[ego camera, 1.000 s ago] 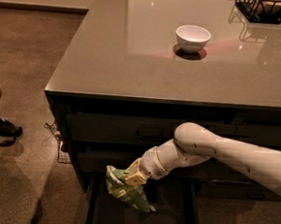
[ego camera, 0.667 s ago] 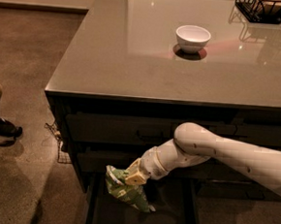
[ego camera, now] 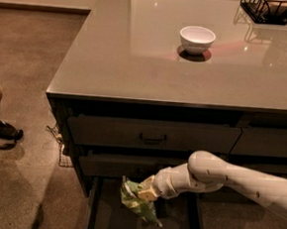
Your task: Place green jalapeno chip bag into bottom drawer
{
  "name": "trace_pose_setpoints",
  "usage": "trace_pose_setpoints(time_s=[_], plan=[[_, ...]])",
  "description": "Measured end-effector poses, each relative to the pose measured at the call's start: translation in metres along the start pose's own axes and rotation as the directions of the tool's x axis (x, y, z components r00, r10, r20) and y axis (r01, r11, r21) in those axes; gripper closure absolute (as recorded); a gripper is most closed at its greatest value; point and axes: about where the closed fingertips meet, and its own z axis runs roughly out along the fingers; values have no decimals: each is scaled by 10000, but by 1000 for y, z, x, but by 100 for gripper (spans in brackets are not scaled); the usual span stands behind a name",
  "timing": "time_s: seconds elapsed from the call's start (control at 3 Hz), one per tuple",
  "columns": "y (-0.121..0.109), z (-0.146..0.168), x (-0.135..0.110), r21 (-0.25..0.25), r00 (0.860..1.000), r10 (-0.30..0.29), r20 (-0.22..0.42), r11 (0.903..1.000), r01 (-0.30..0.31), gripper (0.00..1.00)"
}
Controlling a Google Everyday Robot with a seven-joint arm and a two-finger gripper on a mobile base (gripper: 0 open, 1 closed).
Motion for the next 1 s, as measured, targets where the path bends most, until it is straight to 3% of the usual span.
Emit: trace_pose_setpoints(time_s=[0.33,0.67,1.0], plan=[[-18,13,29,414,9988,443,211,9981,-452,100],[-39,31,58,620,9926,1061,588,9920,-1097,81],[-52,51,90,584,9773,1832,1068,9800,-1901,50]])
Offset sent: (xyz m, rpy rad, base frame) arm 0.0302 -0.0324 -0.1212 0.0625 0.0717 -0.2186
